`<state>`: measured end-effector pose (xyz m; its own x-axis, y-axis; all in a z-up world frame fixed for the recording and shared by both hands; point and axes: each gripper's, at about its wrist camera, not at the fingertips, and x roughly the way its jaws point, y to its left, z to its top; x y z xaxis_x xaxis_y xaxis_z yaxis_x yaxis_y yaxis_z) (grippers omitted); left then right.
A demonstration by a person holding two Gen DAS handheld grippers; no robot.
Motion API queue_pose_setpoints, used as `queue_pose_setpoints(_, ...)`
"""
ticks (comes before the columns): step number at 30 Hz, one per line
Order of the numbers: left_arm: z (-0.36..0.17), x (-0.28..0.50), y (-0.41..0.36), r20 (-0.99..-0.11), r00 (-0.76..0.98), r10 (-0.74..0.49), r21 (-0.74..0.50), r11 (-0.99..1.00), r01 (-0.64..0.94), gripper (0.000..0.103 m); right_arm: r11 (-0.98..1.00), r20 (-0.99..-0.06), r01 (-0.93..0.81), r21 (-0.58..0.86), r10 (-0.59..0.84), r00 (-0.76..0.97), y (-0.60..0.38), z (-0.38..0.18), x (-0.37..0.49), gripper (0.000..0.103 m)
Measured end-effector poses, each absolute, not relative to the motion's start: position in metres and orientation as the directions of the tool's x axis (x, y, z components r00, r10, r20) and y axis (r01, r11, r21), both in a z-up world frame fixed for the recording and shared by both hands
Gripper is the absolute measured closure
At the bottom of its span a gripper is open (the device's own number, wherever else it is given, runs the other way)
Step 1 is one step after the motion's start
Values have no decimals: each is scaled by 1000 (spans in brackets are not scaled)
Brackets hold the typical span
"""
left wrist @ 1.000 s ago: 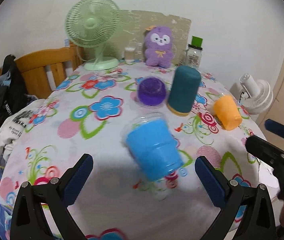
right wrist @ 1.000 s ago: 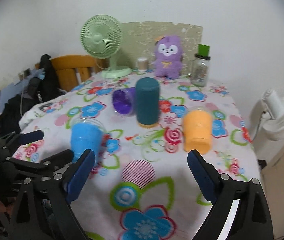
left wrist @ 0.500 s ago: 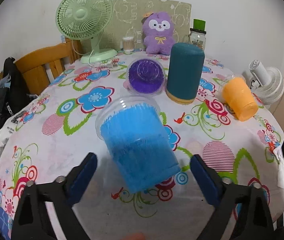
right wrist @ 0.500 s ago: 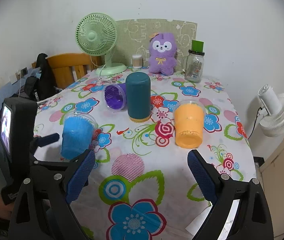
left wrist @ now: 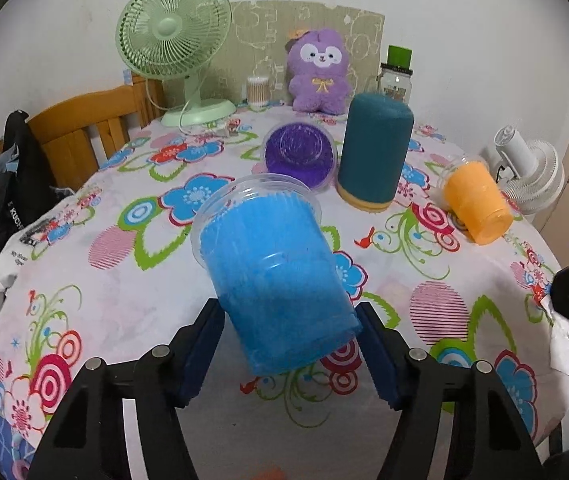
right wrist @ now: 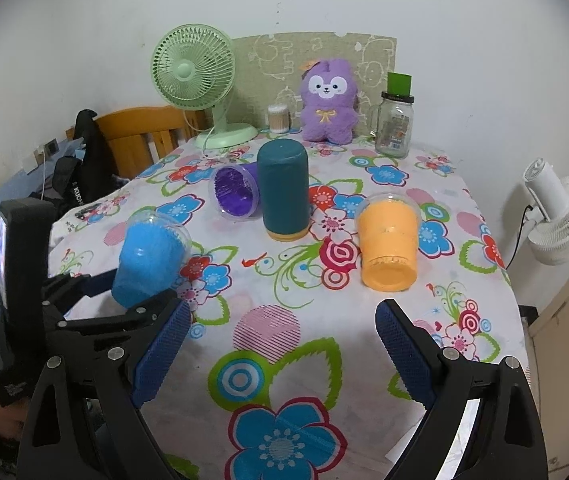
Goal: Flip cup upside down
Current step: 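Turn the blue cup rim-down with the left gripper and lower it onto the table, then open the left gripper to release the upside-down blue cup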
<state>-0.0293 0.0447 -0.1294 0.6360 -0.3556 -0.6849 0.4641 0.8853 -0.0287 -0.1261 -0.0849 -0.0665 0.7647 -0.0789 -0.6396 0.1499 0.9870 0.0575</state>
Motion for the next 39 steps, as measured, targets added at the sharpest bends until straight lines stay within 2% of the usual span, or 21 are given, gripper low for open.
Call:
queue_pose_setpoints(11, -102, -36, 62, -640, 674, -368, -23, 887, 462, 34, 990, -632, 124, 59, -60, 773, -75, -63, -123, 8)
queue_pose_setpoints(27, -100, -39, 69, -661, 656, -365, -27, 885, 465, 34, 992, -648, 106, 62, -41, 761, -68, -67, -118, 8)
queue_pose_setpoints(31, -98, -37, 72, -655, 661, -365, -28, 886, 462, 38, 993, -650, 98, 59, -37, 759, -65, -68, -116, 8)
queue_pose_setpoints(39, -102, -29, 72, -670, 648, -363, -33, 886, 462, 39, 993, -663, 100, 60, -35, 748, -65, -72, -114, 8)
